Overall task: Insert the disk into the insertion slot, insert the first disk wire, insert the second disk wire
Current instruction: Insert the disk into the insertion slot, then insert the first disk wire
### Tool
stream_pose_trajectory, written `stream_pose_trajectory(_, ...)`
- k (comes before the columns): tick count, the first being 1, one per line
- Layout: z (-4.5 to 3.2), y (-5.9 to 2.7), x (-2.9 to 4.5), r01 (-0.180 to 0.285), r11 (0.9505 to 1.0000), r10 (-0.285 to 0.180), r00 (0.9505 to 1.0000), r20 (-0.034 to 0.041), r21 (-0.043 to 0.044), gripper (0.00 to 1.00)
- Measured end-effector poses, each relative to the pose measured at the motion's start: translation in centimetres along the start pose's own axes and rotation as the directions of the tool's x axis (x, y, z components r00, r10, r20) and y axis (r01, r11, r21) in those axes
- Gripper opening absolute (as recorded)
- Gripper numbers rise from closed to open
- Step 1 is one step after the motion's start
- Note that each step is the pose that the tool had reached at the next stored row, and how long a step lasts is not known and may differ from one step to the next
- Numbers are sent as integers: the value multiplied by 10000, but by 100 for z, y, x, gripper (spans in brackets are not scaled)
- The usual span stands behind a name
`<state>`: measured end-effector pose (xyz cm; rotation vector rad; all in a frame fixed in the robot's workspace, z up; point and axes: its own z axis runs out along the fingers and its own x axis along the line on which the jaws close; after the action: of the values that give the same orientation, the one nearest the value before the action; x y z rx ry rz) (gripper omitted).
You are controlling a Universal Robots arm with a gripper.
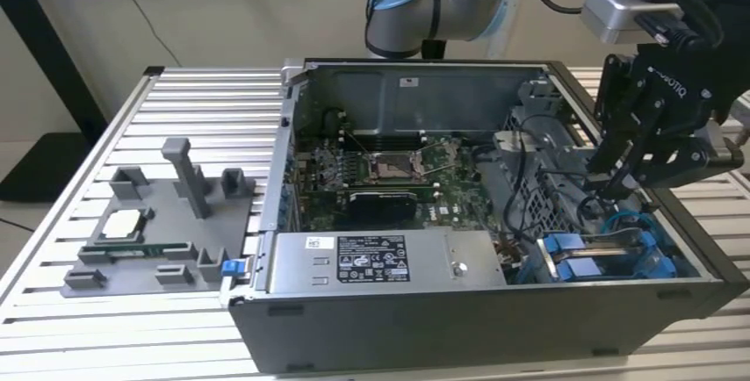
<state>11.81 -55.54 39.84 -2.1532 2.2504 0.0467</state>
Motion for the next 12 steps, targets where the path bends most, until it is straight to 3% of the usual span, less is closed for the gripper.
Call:
stream_pose_trajectory(5, 30, 1, -28, 31, 10000, -31, 9994, 347, 11, 100)
stream_pose_trajectory(9, 72, 2, -38, 92, 9999, -96, 9991, 419, 93, 100)
stream_pose_trajectory(12, 96, 2, -40, 148, 9997, -158, 9988, 465, 209, 100)
